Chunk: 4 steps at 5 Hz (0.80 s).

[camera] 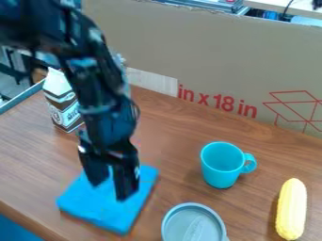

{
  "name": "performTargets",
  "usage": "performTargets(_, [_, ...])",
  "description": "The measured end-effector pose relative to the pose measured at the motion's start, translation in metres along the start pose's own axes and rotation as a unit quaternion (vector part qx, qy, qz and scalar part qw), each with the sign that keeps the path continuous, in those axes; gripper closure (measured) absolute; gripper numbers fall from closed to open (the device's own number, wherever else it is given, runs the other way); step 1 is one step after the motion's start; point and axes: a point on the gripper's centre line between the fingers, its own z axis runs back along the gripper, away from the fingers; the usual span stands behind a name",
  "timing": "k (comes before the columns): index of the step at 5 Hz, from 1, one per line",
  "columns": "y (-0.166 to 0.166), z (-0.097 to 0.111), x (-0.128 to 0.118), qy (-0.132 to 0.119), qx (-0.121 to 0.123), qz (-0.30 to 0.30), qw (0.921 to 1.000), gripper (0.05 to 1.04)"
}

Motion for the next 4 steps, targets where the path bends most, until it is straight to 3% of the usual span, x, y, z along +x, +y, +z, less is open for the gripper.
performTargets(1, [-0.005,0.026,-0.006,-0.031,0.006,-0.005,0.9995,0.083])
performTargets(2, [0.006,0.034,-0.005,-0.023,0.039,0.011,0.9989,0.083])
performTargets(3, [0.022,0.048,-0.004,-0.004,0.111,0.031,0.9934,0.083])
performTargets(4, [0.027,0.052,-0.009,0.011,0.146,0.039,0.9884,0.083])
